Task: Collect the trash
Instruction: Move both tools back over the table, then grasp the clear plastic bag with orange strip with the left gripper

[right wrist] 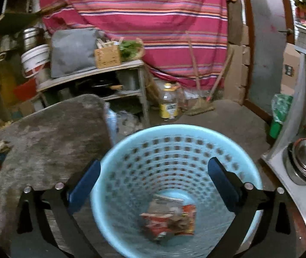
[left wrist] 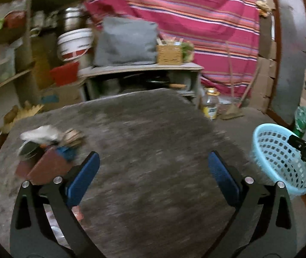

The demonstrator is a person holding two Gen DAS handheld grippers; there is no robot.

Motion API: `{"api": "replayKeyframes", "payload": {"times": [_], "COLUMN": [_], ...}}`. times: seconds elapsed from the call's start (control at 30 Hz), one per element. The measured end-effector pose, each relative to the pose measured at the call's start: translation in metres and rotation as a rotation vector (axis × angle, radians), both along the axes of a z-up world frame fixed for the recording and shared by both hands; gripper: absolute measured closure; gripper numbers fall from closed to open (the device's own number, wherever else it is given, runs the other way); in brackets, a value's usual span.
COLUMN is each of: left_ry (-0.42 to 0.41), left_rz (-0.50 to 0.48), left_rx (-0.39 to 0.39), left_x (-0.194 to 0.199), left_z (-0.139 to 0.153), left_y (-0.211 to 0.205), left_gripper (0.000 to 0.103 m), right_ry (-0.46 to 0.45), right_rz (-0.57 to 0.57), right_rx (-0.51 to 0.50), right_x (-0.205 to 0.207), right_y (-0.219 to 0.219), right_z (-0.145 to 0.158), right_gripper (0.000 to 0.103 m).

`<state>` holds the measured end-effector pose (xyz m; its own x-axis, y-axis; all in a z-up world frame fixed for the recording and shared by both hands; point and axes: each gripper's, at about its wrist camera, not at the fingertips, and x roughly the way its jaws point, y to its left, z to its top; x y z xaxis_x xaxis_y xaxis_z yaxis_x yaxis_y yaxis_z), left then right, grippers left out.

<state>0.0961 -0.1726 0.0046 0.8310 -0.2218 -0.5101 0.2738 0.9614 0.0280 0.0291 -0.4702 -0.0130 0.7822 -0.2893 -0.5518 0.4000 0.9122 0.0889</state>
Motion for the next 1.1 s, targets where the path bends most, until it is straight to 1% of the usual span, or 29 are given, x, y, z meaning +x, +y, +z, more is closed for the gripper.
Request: {"api": "replayKeyframes", "payload": {"times": [0.1, 0.2, 0.33, 0.43, 0.5, 0.57, 0.8, 0.83, 0.87, 0.9, 0.97, 1.0, 1.07, 1.1], "left_ry": [0.001, -0.006, 0.001, 0.031, 0.046, 0.08, 0.194, 0.206, 0.213, 0.222, 0.244, 0.249, 0.245, 0.243], "left_rz": [0.047, 0.087, 0.142, 0.168, 0.18, 0.182, 0.15, 0.14, 0.128, 0.113, 0.075, 0.067, 0.052, 0.041], "left_rx": [-0.003, 0.012, 0.036, 0.026, 0.025, 0.019, -0.008, -0.012, -0.013, -0.011, -0.018, -0.019, -0.02, -0.026], "left_x": [-0.001, -0.004, -0.003, 0.0, 0.001, 0.003, 0.01, 0.011, 0.011, 0.012, 0.014, 0.015, 0.014, 0.013], "left_z": [0.0, -0.004, -0.014, -0.026, -0.034, -0.045, -0.07, -0.072, -0.074, -0.075, -0.079, -0.08, -0.08, -0.079], "left_y": [0.036, 0.064, 0.103, 0.126, 0.134, 0.142, 0.145, 0.144, 0.142, 0.141, 0.137, 0.136, 0.133, 0.133], "left_gripper": [0.006, 0.006, 0.006, 0.006, 0.006, 0.006, 0.006, 0.009, 0.016, 0.019, 0.038, 0.039, 0.051, 0.054], "right_ry": [-0.003, -0.004, -0.008, -0.037, -0.045, -0.042, -0.012, -0.004, 0.003, 0.007, 0.015, 0.019, 0.026, 0.028], "right_rz": [0.042, 0.075, 0.09, 0.105, 0.114, 0.129, 0.195, 0.203, 0.212, 0.219, 0.236, 0.241, 0.253, 0.255], "right_rx": [-0.055, -0.08, -0.066, -0.041, -0.043, -0.056, -0.105, -0.112, -0.117, -0.123, -0.137, -0.141, -0.15, -0.149], "right_x": [0.005, 0.007, 0.01, 0.01, 0.012, 0.016, 0.031, 0.033, 0.035, 0.035, 0.037, 0.038, 0.039, 0.04], "right_y": [0.033, 0.056, 0.072, 0.082, 0.089, 0.1, 0.138, 0.143, 0.146, 0.15, 0.157, 0.159, 0.163, 0.165], "right_z": [0.003, 0.004, 0.007, 0.013, 0.014, 0.015, 0.013, 0.011, 0.01, 0.009, 0.008, 0.008, 0.007, 0.006], "right_gripper": [0.005, 0.005, 0.005, 0.005, 0.004, 0.004, 0.005, 0.005, 0.005, 0.005, 0.005, 0.005, 0.005, 0.005]}}
